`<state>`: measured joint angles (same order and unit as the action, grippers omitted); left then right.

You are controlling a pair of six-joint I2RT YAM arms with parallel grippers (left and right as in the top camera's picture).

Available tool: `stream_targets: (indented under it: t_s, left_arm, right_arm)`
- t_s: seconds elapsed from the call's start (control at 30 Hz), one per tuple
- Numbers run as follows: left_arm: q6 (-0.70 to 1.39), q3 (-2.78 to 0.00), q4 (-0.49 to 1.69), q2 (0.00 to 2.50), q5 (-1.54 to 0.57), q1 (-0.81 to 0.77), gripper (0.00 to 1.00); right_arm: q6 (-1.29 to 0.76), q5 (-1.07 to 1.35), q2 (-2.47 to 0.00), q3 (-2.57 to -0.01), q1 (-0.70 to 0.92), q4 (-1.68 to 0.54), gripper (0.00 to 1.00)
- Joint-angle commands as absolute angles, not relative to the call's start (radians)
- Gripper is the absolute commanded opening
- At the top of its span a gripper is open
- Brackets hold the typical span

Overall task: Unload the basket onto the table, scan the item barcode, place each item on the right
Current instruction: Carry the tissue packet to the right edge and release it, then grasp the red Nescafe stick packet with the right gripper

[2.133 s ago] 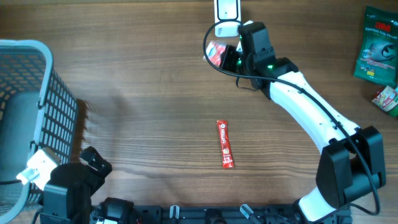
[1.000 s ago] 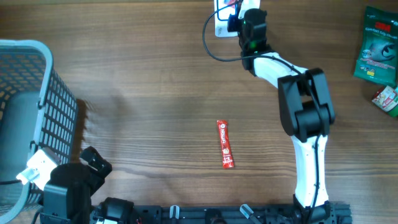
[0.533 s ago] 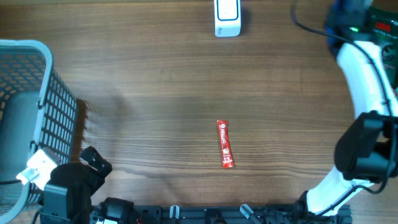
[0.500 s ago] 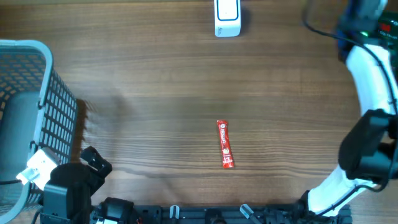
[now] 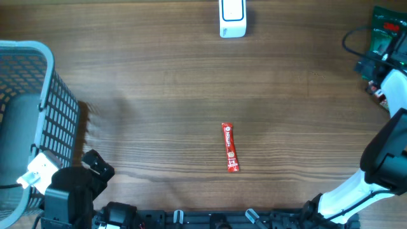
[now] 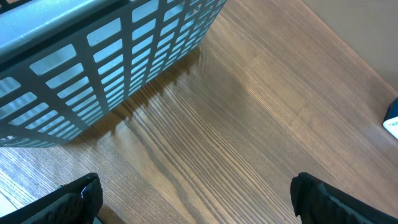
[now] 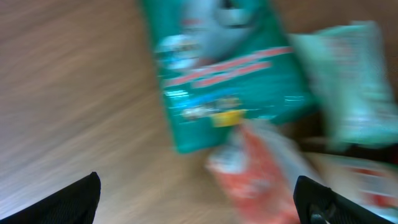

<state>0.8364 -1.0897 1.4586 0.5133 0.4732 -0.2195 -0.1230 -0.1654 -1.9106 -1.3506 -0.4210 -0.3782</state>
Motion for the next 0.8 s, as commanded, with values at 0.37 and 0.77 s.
stream_targets:
  t_s: [0.37, 0.77]
  left_arm:
    - [0.846, -1.096, 1.456, 0.509, 0.476, -0.212, 1.0]
    - [0.846, -1.096, 1.456, 0.509, 0.476, -0.212, 1.0]
  right_arm:
    - [-0.292, 0.521, -1.729, -1.193, 0.129, -0.801, 1.0]
    - [-0.583, 0.014, -1.73, -0.873, 0.636, -0.611, 0.72]
